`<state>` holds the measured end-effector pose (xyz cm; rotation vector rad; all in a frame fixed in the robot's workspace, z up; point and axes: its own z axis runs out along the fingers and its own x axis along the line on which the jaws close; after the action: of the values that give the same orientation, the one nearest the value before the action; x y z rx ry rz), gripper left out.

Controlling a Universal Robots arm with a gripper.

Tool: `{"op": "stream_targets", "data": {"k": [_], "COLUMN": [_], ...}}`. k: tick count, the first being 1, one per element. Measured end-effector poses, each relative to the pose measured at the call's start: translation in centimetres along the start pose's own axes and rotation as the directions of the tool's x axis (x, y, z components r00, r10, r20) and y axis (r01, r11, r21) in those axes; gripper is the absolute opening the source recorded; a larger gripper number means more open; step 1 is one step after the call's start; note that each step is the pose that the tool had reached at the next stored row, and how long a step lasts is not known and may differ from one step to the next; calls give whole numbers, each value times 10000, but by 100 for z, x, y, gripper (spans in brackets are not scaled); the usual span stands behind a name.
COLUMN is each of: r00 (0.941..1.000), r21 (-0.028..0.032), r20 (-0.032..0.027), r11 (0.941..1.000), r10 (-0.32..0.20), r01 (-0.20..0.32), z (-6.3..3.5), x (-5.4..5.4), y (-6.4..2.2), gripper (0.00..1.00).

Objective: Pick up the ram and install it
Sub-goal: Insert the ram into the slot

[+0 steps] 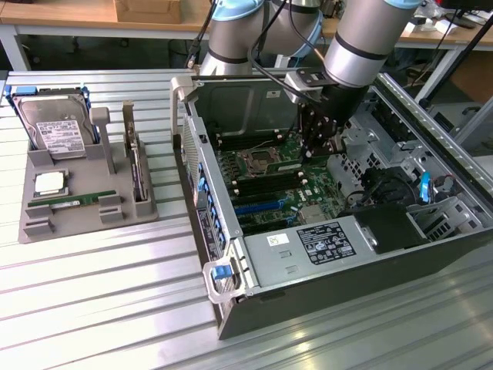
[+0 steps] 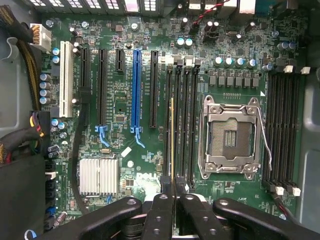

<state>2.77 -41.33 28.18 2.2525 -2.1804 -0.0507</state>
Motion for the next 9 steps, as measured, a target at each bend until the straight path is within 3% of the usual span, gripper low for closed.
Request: {"op": "stream_targets", "data": {"k": [9], "r00": [10000], "r21": [0], "r20": [1], "r11": [10000], "r10": [0], "r01": [0], "z": [35], "x": [1], "y": [-1], "gripper": [12]}}
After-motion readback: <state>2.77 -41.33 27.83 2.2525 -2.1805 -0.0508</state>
